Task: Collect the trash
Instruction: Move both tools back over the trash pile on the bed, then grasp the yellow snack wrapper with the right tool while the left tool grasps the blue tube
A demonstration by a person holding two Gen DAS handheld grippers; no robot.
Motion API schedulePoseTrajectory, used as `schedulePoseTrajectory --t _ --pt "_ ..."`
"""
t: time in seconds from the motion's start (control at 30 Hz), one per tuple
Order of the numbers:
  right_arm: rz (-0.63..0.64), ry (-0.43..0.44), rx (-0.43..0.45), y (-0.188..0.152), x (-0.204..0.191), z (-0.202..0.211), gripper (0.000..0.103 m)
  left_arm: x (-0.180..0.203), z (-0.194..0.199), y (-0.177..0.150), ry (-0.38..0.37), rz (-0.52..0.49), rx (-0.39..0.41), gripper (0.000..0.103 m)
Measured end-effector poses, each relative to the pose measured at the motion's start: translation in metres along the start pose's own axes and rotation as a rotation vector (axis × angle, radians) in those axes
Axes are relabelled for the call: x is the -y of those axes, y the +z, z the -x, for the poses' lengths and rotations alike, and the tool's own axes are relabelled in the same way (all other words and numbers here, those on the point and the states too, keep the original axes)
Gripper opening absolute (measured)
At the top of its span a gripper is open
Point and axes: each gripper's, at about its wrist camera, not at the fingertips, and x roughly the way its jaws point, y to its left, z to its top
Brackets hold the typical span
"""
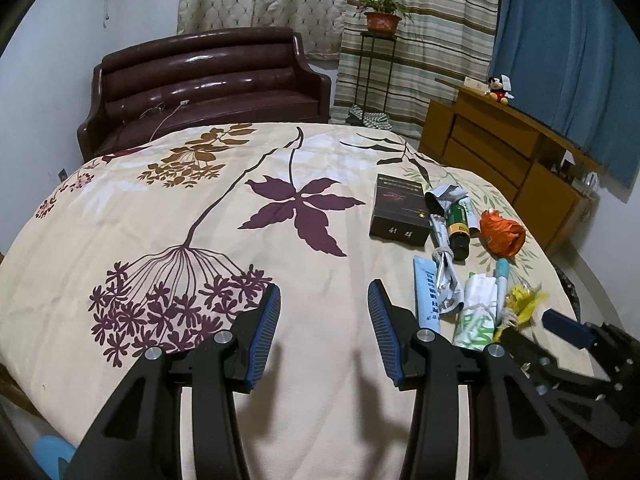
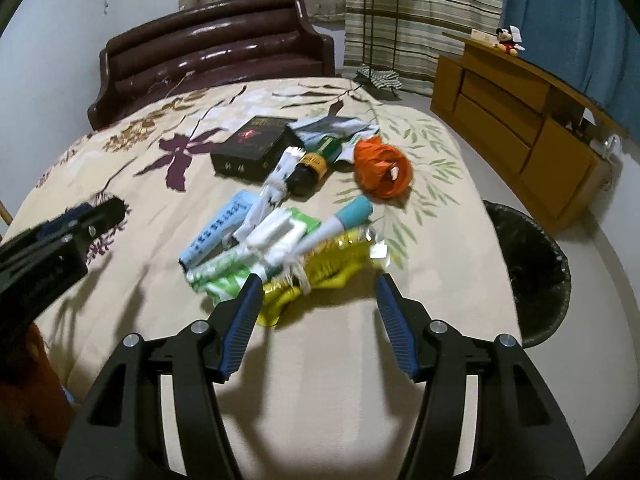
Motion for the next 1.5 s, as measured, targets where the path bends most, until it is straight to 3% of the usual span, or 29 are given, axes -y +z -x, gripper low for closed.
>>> schedulePoseTrajectory --t 0.53,0.8,1.03,1.2,1.37,1.5 --pt "-0.052 -0.100 0.002 -0.006 0.036 0.001 0.060 -0.002 -0.001 -0.003 -0.015 0.003 -0.004 0.046" --pt "-0.093 -0.060 0.030 0.004 0.042 0.010 0.060 0.006 -0.002 0.000 -0.022 -0.009 -0.009 0.046" --pt "-0.101 -0.054 0.005 0.012 0.038 -0.012 0.059 0.013 -0.006 0.002 -0.034 -0.017 -0.011 0.049" --pt "-0.120 -0.051 -0.012 0.012 0.042 -0.022 0.037 0.018 -0.011 0.004 -0.044 -0.025 -0.016 0.049" --pt "-0.108 -0.016 -0.018 0.011 0.041 -0.024 0.023 0.022 -0.017 0.006 -0.056 -0.023 -0.032 0.050" --pt "-0.087 -0.014 -0.014 0.011 0.040 -0.023 0.020 0.028 -0.021 0.007 -0.071 -0.040 -0.041 0.050"
